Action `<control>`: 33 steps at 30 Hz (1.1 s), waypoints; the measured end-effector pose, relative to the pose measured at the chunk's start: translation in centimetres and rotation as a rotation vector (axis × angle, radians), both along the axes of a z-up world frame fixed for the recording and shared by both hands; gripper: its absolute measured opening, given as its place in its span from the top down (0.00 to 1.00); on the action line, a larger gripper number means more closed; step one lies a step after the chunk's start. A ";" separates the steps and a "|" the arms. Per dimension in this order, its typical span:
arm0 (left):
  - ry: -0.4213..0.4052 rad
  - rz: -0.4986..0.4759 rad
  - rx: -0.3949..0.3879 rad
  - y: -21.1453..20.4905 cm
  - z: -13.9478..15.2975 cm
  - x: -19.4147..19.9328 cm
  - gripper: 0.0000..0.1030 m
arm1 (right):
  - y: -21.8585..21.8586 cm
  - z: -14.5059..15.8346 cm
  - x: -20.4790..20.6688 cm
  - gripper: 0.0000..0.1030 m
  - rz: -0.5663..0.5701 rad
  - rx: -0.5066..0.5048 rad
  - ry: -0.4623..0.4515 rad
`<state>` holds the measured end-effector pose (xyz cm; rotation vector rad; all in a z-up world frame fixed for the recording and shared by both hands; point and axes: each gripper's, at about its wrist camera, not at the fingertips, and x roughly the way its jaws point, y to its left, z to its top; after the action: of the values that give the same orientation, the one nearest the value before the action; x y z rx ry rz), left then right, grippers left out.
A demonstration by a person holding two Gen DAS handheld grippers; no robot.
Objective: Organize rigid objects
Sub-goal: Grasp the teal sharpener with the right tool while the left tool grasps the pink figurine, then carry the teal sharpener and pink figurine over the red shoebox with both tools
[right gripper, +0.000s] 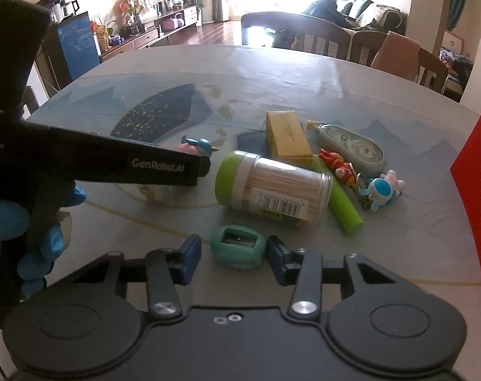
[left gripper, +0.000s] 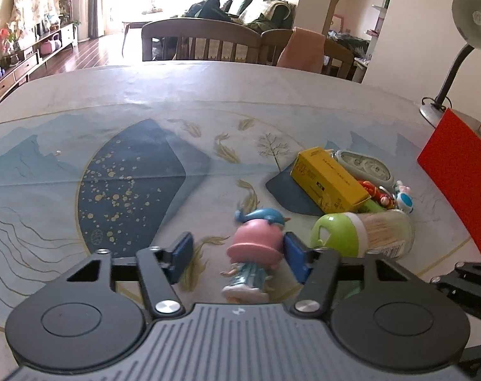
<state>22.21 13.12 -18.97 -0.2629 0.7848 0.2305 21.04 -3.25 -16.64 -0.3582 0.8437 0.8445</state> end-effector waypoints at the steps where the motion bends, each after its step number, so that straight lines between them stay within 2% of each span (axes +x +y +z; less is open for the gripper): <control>1: -0.001 0.002 0.001 -0.1 0.1 0.1 0.48 | 0.0 0.0 0.1 0.60 -0.006 0.001 0.003; 5: -0.005 -0.004 0.005 -0.4 0.2 0.3 0.55 | -0.1 -0.1 0.1 0.63 -0.020 0.000 -0.006; 8: -0.012 0.002 -0.025 -0.3 0.2 0.3 0.64 | -0.3 -0.1 0.0 0.63 -0.029 0.008 -0.007; 13: 0.002 0.021 -0.009 -0.6 0.3 0.4 0.64 | -0.8 0.4 -0.1 0.63 -0.037 0.022 -0.010; 23: 0.055 0.063 -0.053 -0.5 1.2 -0.5 0.65 | -3.0 2.9 -0.3 0.63 -0.045 0.042 -0.002; 30: 0.037 0.071 -0.106 -0.7 2.9 -2.4 0.68 | -5.1 5.4 -0.4 0.63 -0.065 0.074 0.002; 33: 0.024 0.057 -0.103 -1.2 3.7 -3.1 0.68 | -6.3 6.7 -0.5 0.63 -0.074 0.090 -0.003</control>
<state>19.06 11.88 -15.25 -0.3810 0.8149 0.2472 20.54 -9.57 -9.92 -0.2477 0.8084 0.8095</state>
